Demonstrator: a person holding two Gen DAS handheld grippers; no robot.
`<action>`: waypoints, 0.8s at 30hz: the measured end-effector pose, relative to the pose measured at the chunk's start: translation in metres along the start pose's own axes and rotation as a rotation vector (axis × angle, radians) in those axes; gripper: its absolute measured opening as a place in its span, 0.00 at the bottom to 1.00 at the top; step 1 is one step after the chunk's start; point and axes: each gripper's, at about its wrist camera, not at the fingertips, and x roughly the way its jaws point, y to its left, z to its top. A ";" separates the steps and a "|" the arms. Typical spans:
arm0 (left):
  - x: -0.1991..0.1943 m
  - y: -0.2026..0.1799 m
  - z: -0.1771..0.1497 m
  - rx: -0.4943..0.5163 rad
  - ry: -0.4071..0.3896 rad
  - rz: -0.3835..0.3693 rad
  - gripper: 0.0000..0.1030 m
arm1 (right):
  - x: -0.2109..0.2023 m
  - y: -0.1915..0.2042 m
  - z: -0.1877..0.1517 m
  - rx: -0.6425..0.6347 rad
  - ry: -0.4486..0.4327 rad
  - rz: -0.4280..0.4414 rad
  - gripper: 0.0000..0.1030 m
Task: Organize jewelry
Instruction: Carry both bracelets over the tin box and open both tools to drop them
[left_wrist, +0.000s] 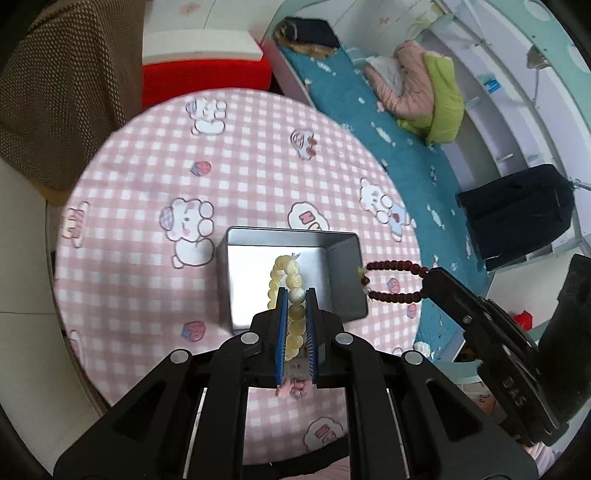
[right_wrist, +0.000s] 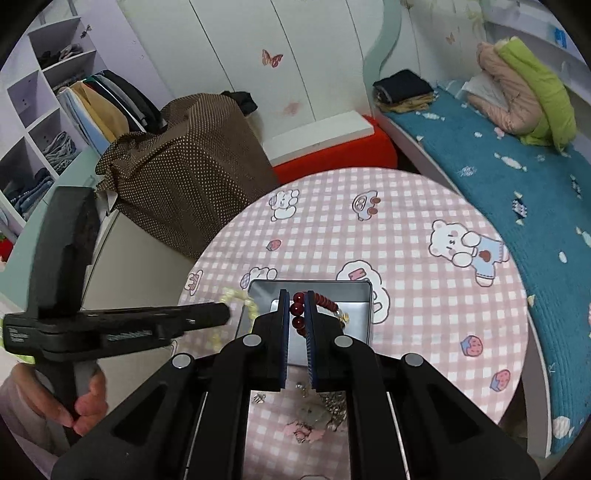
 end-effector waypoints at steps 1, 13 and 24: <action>0.009 0.000 0.002 -0.005 0.016 0.006 0.09 | 0.004 -0.004 0.001 0.002 0.008 -0.001 0.07; 0.053 0.016 0.016 -0.020 0.084 0.117 0.33 | 0.037 -0.011 0.007 0.003 0.079 0.041 0.07; 0.014 0.029 0.004 -0.023 0.024 0.147 0.35 | 0.063 0.009 0.011 -0.017 0.119 0.060 0.07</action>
